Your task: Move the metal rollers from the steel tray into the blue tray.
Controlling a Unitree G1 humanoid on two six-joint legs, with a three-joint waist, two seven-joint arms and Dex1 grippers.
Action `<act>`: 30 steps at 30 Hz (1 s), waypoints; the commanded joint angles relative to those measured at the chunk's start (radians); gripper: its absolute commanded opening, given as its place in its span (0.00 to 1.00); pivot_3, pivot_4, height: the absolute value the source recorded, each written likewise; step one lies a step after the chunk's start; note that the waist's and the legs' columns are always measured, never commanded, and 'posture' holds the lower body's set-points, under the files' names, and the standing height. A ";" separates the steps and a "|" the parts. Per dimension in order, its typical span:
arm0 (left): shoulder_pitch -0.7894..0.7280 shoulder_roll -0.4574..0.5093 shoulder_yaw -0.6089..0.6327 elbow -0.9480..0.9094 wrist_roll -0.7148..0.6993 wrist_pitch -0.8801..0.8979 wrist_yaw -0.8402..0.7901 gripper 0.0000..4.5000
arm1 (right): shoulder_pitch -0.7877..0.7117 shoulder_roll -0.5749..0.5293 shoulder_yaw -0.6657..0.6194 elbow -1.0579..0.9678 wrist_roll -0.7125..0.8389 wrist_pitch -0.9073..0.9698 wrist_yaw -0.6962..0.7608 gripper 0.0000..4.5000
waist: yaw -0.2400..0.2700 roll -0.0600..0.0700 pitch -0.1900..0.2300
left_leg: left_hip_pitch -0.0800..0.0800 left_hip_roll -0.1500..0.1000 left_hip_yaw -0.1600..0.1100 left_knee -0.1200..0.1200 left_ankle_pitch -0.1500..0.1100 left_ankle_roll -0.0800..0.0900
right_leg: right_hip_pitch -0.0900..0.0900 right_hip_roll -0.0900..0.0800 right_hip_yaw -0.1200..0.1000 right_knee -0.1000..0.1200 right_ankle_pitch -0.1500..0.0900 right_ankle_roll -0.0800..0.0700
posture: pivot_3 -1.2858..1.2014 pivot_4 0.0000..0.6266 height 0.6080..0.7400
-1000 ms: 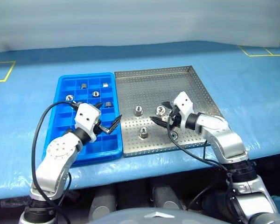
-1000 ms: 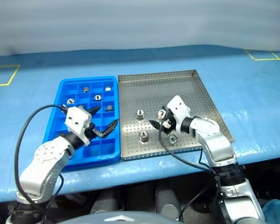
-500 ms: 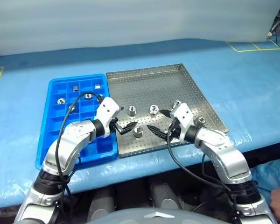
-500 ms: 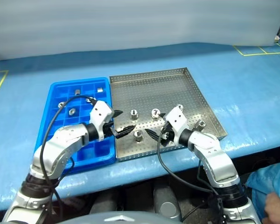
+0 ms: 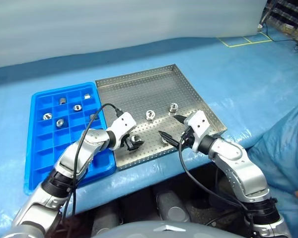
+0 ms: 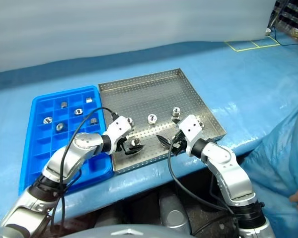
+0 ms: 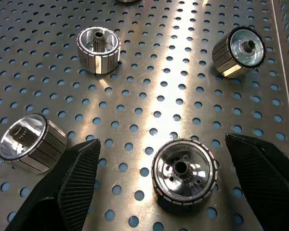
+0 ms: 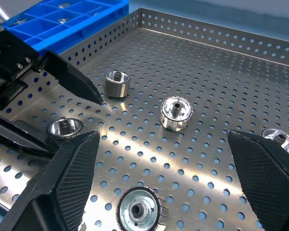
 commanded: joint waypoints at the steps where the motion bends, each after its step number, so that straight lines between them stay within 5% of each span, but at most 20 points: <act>1: 0.007 -0.013 0.000 0.032 0.028 0.022 0.028 0.89 | -0.016 0.004 -0.013 -0.035 -0.011 -0.035 -0.017 1.00 | -0.003 0.003 -0.002 | 0.000 0.000 0.000 0.000 0.000 0.000 | 0.000 0.000 0.000 0.000 0.000 0.000 | 0.39 0.24 1.00; 3: 0.014 -0.008 -0.001 0.023 0.031 0.019 0.025 0.76 | -0.020 0.005 -0.014 -0.035 -0.010 -0.036 -0.019 1.00 | -0.009 0.004 -0.002 | 0.001 -0.001 0.000 0.000 0.000 0.000 | 0.000 0.000 0.002 0.000 0.000 0.001 | 0.39 0.24 1.00; 8: 0.033 0.004 0.010 0.011 0.031 0.008 0.008 0.69 | -0.033 0.003 0.000 -0.019 -0.014 -0.037 -0.015 1.00 | -0.020 0.006 -0.004 | 0.002 -0.001 0.000 0.000 0.000 0.000 | 0.002 0.000 0.003 0.000 0.000 0.001 | 0.40 0.24 1.00; 13: 0.036 -0.010 0.047 0.005 0.016 -0.003 0.008 0.37 | -0.050 0.010 0.021 0.006 -0.018 -0.036 -0.006 1.00 | -0.023 0.007 -0.004 | 0.003 -0.001 0.000 0.000 0.000 0.000 | 0.002 0.001 0.003 0.000 0.000 0.001 | 0.40 0.24 1.00; 24: 0.034 -0.032 0.198 -0.066 -0.046 0.035 0.049 0.37 | -0.111 0.017 0.063 0.100 -0.038 -0.038 0.016 1.00 | -0.018 0.006 -0.004 | 0.000 -0.001 0.000 -0.001 0.000 0.000 | -0.001 0.001 0.004 0.000 0.001 0.002 | 0.42 0.24 1.00; 30: 0.073 -0.010 0.433 -0.221 -0.125 0.078 0.101 0.37 | -0.133 0.043 0.066 0.118 0.039 -0.051 0.112 1.00 | -0.010 0.005 -0.003 | 0.000 0.000 -0.001 -0.003 0.000 0.000 | -0.002 0.003 0.004 0.000 0.001 0.002 | 0.44 0.24 1.00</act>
